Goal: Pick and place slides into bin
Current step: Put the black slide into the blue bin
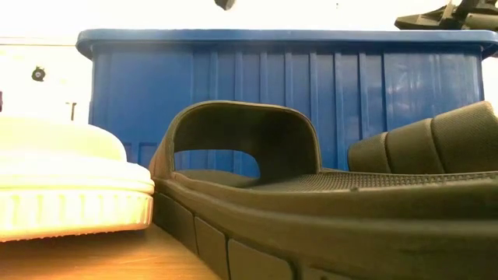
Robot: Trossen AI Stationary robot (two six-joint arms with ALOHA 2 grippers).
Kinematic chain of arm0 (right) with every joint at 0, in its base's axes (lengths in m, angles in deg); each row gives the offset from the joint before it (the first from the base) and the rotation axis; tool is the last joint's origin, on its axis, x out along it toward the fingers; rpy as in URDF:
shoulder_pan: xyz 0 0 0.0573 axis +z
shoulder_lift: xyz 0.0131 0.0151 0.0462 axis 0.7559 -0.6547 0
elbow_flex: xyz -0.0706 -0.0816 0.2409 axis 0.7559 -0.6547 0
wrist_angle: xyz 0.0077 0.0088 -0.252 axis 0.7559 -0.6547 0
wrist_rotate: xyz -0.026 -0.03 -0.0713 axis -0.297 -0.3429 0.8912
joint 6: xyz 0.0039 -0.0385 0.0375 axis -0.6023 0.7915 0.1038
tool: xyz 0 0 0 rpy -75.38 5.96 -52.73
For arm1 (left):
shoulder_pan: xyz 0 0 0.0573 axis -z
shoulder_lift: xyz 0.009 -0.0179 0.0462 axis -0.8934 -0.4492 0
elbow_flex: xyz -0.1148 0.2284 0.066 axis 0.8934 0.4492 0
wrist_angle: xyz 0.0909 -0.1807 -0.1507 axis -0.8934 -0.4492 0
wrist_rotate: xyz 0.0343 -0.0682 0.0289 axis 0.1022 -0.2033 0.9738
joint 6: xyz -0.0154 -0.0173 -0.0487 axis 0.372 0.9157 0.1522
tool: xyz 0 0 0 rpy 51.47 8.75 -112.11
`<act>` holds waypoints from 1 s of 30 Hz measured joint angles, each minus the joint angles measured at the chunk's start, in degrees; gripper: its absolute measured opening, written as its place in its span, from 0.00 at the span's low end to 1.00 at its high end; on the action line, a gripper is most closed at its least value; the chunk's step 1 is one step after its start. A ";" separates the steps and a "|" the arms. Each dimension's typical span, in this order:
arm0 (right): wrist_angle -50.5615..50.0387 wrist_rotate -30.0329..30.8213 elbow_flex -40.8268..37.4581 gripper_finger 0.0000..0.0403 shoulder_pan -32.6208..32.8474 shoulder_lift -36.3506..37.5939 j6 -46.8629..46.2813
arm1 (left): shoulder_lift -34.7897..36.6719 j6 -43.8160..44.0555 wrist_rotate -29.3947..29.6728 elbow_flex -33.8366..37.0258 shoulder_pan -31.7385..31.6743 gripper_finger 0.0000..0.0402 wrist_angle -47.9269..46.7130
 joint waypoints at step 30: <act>-0.37 -0.13 0.15 0.02 -0.02 -0.02 -1.01 | -14.93 7.45 -0.81 0.02 -8.41 0.00 -12.25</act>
